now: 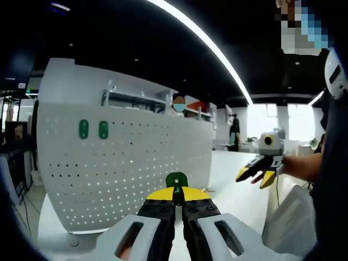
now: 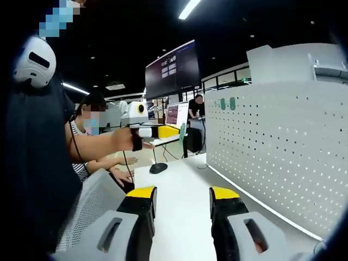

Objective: Insert the hook assembly into the mounting plate slot until the hook locks in place.

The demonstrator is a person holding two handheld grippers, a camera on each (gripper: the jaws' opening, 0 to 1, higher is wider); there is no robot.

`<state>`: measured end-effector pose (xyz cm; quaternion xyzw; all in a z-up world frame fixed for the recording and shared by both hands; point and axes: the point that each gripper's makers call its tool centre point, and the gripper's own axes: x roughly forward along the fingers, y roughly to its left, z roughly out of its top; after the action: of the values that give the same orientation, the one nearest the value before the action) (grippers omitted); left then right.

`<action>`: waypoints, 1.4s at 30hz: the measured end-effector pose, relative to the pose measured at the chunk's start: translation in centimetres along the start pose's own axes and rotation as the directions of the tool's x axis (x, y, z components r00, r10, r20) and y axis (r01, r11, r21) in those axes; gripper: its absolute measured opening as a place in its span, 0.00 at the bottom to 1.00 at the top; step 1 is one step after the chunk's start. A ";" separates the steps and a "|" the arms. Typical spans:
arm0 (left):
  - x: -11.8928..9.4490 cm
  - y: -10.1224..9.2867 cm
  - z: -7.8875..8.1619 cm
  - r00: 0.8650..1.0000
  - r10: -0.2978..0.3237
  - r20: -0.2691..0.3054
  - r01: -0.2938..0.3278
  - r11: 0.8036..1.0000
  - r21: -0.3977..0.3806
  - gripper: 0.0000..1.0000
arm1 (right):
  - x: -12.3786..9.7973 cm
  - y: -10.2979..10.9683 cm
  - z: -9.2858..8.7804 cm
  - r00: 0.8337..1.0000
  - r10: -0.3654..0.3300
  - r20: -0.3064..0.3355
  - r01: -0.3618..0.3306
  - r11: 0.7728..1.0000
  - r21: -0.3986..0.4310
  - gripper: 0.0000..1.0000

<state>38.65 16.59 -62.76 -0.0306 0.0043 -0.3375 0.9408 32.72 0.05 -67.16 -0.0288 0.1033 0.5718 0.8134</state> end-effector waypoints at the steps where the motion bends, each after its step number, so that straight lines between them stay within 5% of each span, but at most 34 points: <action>1: 0.0 0.4 0.2 1.000 0.014 0.006 -0.014 1.000 0.004 0.02 | -0.1 -0.1 -0.1 1.000 -0.003 -0.001 0.003 1.000 0.004 0.37; 12: -0.1 5.5 2.3 0.985 0.168 0.039 -0.169 0.985 0.039 0.02 | -1.8 -1.4 0.1 0.997 -0.073 0.015 0.073 0.997 0.032 0.38; 20: 0.7 8.7 4.4 0.961 0.265 0.074 -0.272 0.955 0.118 0.03 | -2.7 -1.7 -0.2 0.994 -0.111 0.016 0.110 0.993 0.046 0.37; 42: 3.4 17.1 8.2 0.884 0.427 0.189 -0.453 0.882 0.127 0.02 | -3.5 -2.6 -1.0 0.986 -0.165 0.014 0.163 0.983 0.085 0.37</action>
<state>52.35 28.03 -55.51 0.0240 -0.0905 -0.1101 0.9895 33.83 -4.24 -67.60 0.0027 0.1160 0.4983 0.8592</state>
